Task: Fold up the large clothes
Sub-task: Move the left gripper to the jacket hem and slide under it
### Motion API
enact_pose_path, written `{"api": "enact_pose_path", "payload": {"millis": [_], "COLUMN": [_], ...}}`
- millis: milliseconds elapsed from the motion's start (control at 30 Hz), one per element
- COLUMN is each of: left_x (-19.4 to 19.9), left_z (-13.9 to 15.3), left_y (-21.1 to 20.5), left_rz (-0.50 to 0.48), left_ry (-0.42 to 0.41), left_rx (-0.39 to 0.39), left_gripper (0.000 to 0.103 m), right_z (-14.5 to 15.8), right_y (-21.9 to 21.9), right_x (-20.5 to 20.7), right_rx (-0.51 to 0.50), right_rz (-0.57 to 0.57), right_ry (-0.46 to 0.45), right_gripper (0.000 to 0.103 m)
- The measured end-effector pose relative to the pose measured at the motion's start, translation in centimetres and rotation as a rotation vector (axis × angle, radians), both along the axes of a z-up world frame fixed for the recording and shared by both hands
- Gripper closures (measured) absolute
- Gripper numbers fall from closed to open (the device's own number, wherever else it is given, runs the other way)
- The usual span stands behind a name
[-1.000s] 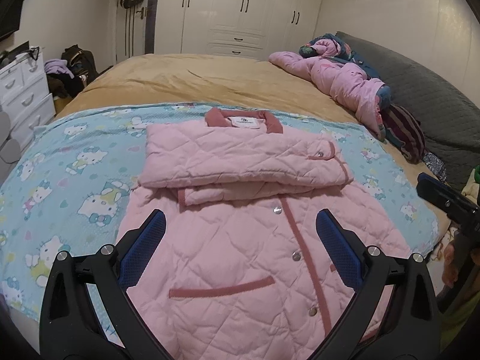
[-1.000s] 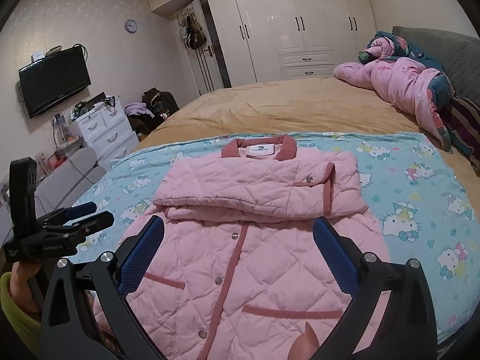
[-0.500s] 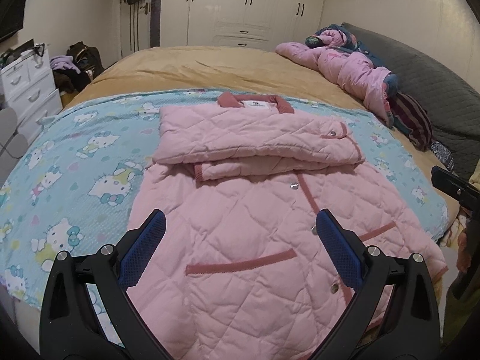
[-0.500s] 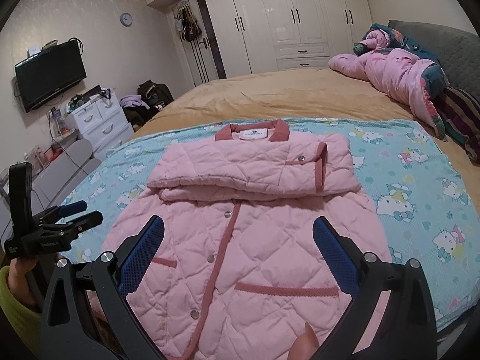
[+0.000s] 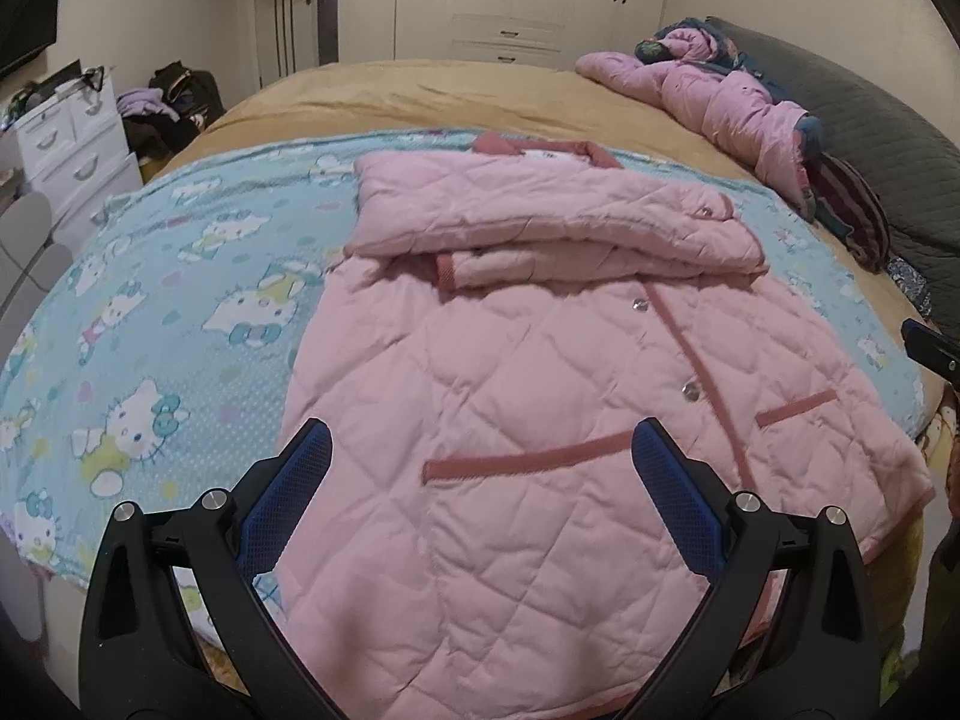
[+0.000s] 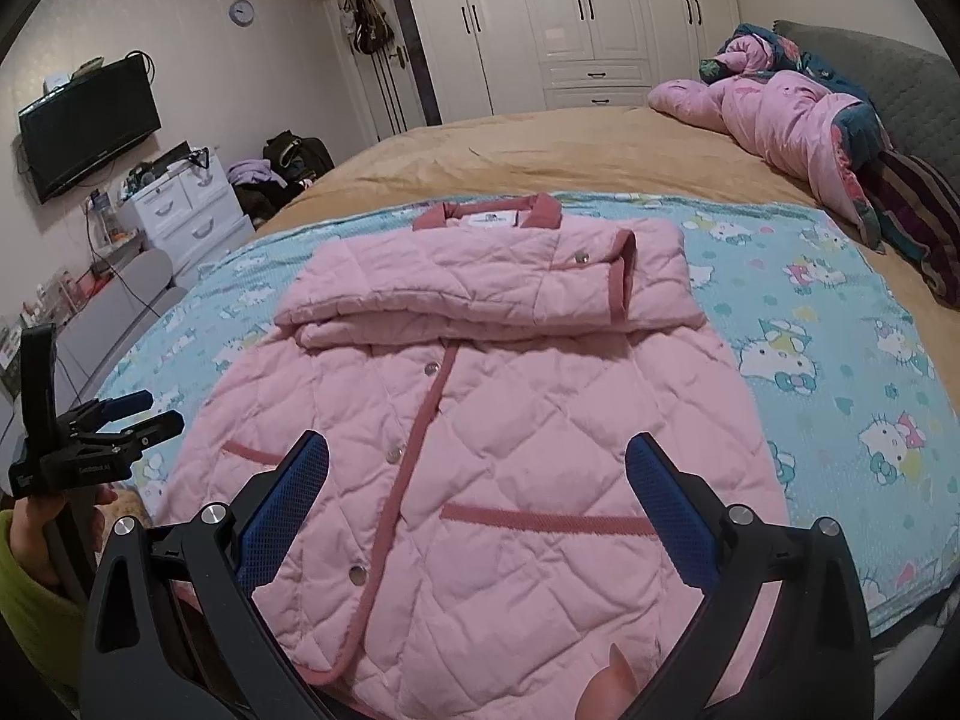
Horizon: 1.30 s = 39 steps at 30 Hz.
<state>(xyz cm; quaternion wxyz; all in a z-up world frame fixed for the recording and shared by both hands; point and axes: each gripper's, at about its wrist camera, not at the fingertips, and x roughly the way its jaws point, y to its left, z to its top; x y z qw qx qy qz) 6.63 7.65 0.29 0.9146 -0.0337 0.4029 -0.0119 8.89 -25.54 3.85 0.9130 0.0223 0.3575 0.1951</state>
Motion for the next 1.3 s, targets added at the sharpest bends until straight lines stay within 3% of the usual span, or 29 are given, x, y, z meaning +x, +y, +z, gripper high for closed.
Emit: {"api": "enact_pose_path", "payload": {"millis": [533, 967, 1300], "left_x": [-1.6, -4.1, -5.7], "left_z": [-2.5, -6.5, -9.1], "left_y": [3.4, 8.1, 7.2], "left_rz": [0.052, 0.116, 0.047], "left_ry": [0.071, 0.189, 0.274], "left_rx": [0.037, -0.08, -0.132], "left_gripper": [0.009, 0.009, 0.009], "right_z": [-3.0, -5.7, -6.9], "right_y": [-1.7, -7.1, -10.1], "right_x": [-1.1, -2.7, -3.7], "right_rx": [-0.055, -0.052, -0.052], "right_rz": [-0.005, -0.109, -0.149], "right_ry": [0.062, 0.131, 0.168], "right_gripper": [0.004, 0.004, 0.004]}}
